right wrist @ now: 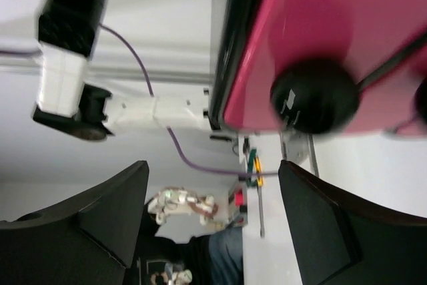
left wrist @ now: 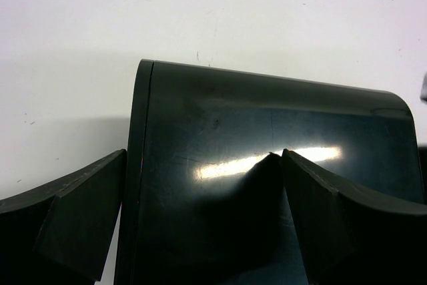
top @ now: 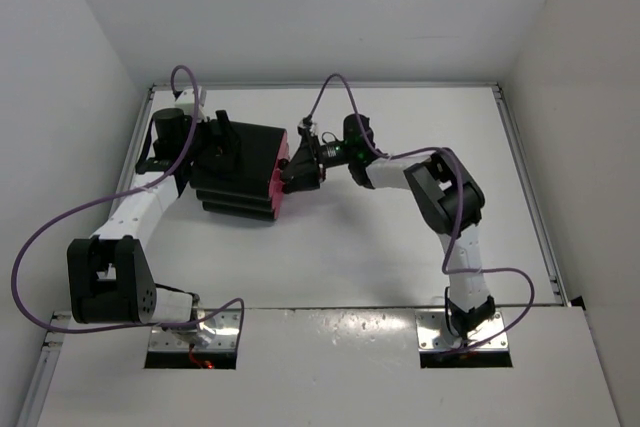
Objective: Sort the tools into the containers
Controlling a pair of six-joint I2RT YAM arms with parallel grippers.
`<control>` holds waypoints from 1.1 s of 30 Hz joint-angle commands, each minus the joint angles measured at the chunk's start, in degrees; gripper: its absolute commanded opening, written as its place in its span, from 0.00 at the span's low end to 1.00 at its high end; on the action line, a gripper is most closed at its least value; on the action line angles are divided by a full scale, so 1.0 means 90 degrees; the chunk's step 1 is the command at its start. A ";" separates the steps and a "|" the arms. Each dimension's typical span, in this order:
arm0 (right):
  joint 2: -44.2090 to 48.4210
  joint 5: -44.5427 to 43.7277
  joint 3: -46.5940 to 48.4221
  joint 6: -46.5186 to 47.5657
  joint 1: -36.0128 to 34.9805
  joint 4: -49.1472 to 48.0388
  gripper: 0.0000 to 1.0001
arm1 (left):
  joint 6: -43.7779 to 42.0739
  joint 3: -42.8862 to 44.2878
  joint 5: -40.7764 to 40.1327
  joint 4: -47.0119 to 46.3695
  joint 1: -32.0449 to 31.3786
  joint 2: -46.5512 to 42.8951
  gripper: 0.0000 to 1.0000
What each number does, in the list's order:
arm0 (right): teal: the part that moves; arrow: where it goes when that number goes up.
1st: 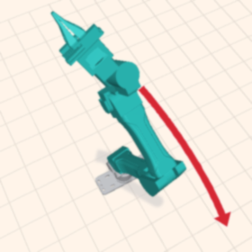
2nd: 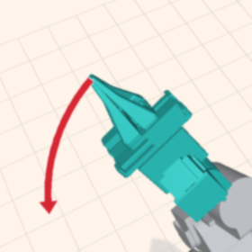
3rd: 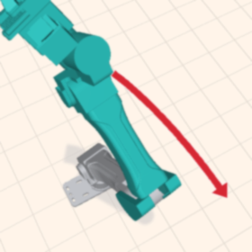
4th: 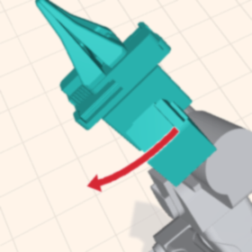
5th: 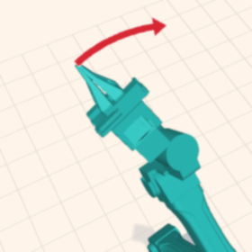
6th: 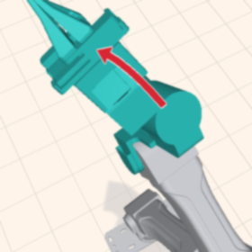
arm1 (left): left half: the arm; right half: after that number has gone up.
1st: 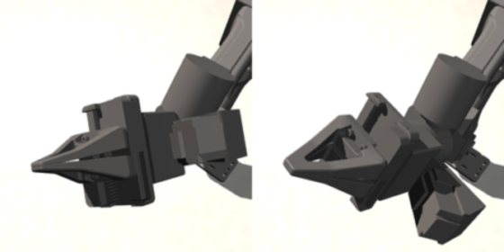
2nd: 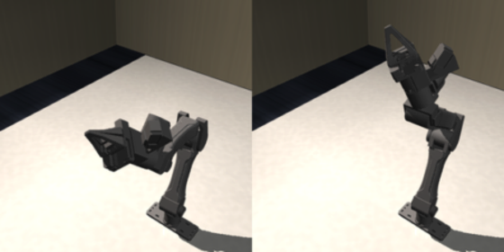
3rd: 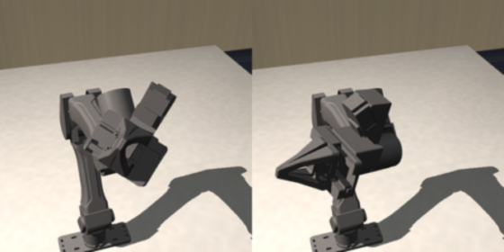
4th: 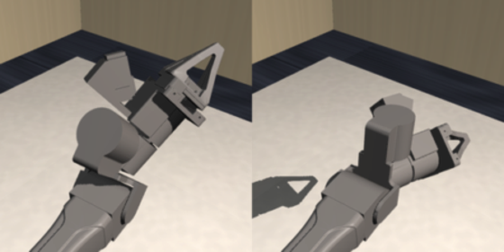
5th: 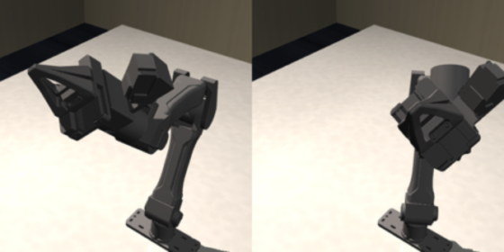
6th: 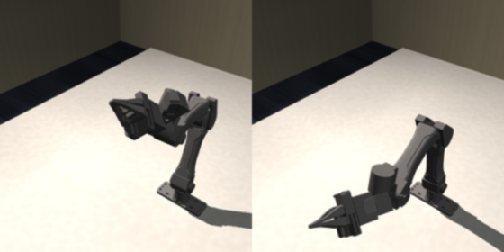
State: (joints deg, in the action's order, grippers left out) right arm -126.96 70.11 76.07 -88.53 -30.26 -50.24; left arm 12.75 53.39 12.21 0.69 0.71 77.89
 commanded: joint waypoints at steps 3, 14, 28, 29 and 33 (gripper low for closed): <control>0.1292 0.0150 -0.1088 0.0392 -0.0134 -0.0425 0.79 | -0.0362 -0.0502 -0.0135 0.1808 -0.0216 0.0272 1.00; 0.2748 -0.0103 -0.1364 0.5915 0.0783 0.6268 0.79 | -0.0430 0.0112 -0.0069 0.2091 -0.0216 0.0145 1.00; 0.3840 -0.2787 -0.0641 0.8869 0.2678 0.9029 0.79 | -0.1113 0.2103 -0.0887 0.2763 0.0107 -0.1037 1.00; 0.3959 -0.3031 -0.0640 0.9034 0.2814 0.9097 0.79 | -0.1240 0.2105 -0.0888 0.2930 0.0107 -0.1037 1.00; 0.4535 -0.4367 -0.0552 0.9592 0.3098 0.9341 0.79 | -0.1475 0.1804 -0.1150 0.3477 0.0165 -0.1299 1.00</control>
State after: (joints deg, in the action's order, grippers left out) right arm -91.13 42.13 68.51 -9.04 -3.66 31.38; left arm 2.52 71.09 4.73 25.06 1.41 67.94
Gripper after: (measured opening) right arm 0.788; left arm 1.001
